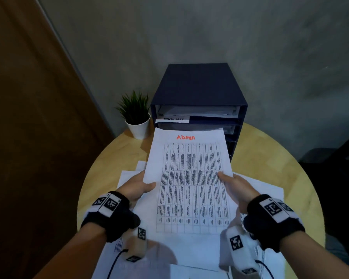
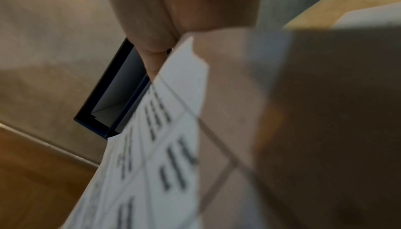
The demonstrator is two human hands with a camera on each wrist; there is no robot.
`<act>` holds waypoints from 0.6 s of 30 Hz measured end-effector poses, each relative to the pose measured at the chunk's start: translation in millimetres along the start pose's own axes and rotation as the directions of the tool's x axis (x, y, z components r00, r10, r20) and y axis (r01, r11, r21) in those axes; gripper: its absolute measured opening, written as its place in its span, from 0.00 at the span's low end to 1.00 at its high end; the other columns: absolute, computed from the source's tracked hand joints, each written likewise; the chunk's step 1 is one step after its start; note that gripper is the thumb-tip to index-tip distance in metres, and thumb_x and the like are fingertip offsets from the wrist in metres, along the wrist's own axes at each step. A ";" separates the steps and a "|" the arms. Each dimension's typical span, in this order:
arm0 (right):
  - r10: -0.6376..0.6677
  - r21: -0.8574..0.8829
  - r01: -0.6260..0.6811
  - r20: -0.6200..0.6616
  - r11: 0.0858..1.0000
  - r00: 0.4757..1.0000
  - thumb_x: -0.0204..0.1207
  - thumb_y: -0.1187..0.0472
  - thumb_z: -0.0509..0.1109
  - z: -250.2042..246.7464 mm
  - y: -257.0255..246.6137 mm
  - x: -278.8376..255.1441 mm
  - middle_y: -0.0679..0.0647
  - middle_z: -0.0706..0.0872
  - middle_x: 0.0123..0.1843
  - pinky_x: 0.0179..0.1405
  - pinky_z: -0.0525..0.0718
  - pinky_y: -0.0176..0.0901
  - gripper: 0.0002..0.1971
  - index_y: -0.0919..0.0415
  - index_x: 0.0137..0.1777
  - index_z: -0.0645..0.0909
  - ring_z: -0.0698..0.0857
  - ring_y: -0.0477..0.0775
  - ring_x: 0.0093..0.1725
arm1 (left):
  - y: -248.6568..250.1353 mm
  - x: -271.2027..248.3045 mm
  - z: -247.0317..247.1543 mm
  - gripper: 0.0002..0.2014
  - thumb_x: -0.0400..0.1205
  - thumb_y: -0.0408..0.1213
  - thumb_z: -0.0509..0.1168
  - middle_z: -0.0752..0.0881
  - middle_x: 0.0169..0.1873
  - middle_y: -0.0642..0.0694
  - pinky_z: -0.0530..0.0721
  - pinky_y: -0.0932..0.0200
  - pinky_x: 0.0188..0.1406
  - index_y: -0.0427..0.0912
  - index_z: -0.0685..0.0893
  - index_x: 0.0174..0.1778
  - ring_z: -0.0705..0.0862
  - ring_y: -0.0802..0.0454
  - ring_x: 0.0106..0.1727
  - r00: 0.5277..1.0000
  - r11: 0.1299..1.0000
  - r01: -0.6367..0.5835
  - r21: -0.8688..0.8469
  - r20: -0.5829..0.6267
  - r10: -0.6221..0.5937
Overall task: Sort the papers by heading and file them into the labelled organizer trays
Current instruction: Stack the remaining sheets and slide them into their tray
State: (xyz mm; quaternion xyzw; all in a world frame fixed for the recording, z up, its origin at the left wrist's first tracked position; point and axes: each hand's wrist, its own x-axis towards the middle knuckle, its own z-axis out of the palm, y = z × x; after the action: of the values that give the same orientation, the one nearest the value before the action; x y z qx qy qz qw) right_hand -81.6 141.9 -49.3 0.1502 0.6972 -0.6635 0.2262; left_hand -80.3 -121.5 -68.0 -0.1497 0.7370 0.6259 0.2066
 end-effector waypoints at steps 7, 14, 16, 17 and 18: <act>-0.080 -0.070 0.074 -0.080 0.995 0.994 0.86 0.51 0.55 -25.5 -24.3 19.7 0.54 0.70 0.80 0.78 0.66 0.53 0.27 0.62 0.81 0.63 0.70 0.58 0.78 | 29.2 25.7 10.7 0.22 0.85 0.28 0.58 0.80 0.69 0.36 0.74 0.35 0.71 0.38 0.70 0.76 0.81 0.36 0.68 0.999 0.988 0.008 -0.155 0.055 0.000; -0.115 -0.015 0.114 -0.109 0.993 0.987 0.87 0.51 0.53 -35.6 -42.6 29.7 0.53 0.55 0.86 0.83 0.54 0.50 0.29 0.62 0.84 0.52 0.56 0.53 0.85 | 25.5 26.1 19.1 0.21 0.83 0.21 0.57 0.80 0.68 0.36 0.74 0.36 0.72 0.36 0.72 0.73 0.80 0.37 0.67 0.990 0.993 -0.001 -0.116 0.140 0.017; -0.087 0.078 0.086 0.007 0.993 0.996 0.86 0.54 0.56 -35.4 -39.8 28.3 0.54 0.56 0.85 0.85 0.52 0.54 0.29 0.62 0.83 0.53 0.59 0.52 0.84 | 30.3 36.3 13.0 0.20 0.83 0.24 0.59 0.81 0.67 0.34 0.73 0.33 0.71 0.34 0.73 0.73 0.81 0.35 0.67 0.998 0.989 -0.036 -0.145 0.042 0.043; -0.075 0.055 0.073 0.043 0.996 0.996 0.86 0.56 0.57 -35.6 -36.5 27.4 0.56 0.65 0.83 0.85 0.53 0.55 0.25 0.61 0.81 0.60 0.68 0.51 0.80 | 36.5 40.5 11.6 0.20 0.83 0.25 0.60 0.82 0.67 0.34 0.75 0.33 0.70 0.33 0.74 0.72 0.82 0.35 0.66 0.999 0.985 -0.052 -0.167 -0.009 0.052; -0.068 0.014 0.067 0.081 0.998 0.994 0.85 0.58 0.58 -36.0 -33.1 25.4 0.56 0.77 0.75 0.85 0.56 0.56 0.18 0.59 0.74 0.70 0.80 0.50 0.70 | 43.9 43.5 11.7 0.19 0.83 0.26 0.61 0.82 0.66 0.34 0.76 0.34 0.69 0.33 0.75 0.71 0.83 0.36 0.64 0.997 0.979 -0.071 -0.190 -0.053 0.062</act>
State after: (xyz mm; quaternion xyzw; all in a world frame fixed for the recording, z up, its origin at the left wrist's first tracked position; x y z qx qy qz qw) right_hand -124.3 172.9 -33.4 0.1009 0.6884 -0.6801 0.2311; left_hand -137.8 -100.8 -53.2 -0.1590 0.6825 0.6968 0.1528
